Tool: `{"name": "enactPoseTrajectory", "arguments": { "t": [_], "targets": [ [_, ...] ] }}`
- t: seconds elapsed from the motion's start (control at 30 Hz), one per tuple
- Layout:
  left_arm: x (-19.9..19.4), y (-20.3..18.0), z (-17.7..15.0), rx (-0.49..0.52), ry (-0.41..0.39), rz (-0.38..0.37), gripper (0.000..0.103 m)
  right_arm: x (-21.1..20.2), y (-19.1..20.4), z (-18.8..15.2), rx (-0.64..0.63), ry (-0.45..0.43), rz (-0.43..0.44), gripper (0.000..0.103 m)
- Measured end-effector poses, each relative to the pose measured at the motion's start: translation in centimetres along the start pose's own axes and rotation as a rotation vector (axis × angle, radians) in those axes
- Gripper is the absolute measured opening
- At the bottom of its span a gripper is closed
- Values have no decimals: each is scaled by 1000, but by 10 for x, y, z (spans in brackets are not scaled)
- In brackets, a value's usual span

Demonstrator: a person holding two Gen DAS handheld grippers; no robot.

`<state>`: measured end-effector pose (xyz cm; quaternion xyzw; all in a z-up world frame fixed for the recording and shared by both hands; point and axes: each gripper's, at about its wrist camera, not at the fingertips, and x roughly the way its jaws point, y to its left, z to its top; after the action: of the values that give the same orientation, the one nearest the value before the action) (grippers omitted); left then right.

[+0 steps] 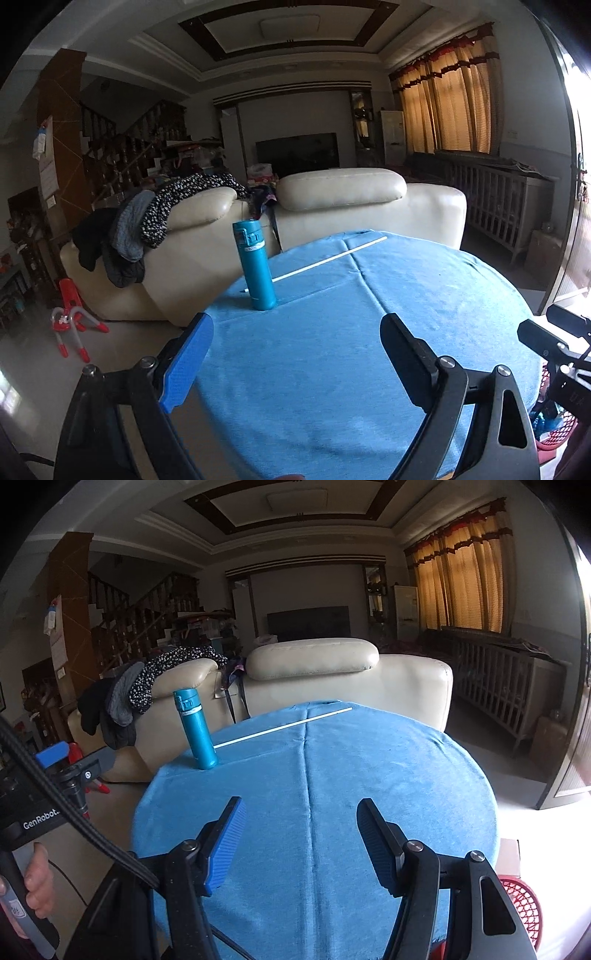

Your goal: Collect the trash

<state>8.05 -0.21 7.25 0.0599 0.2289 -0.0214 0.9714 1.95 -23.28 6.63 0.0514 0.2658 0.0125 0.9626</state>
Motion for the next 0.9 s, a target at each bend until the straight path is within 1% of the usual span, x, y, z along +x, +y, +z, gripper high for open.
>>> {"name": "enactPoseTrajectory", "arguments": {
  "t": [0.33, 0.9],
  "targets": [
    [-13, 4, -1, -2, -16, 2, 92, -19, 0, 4, 16, -40, 9, 66],
    [-19, 3, -3, 4, -25, -2, 92, -24, -3, 6, 28, -53, 12, 66]
  ]
}}
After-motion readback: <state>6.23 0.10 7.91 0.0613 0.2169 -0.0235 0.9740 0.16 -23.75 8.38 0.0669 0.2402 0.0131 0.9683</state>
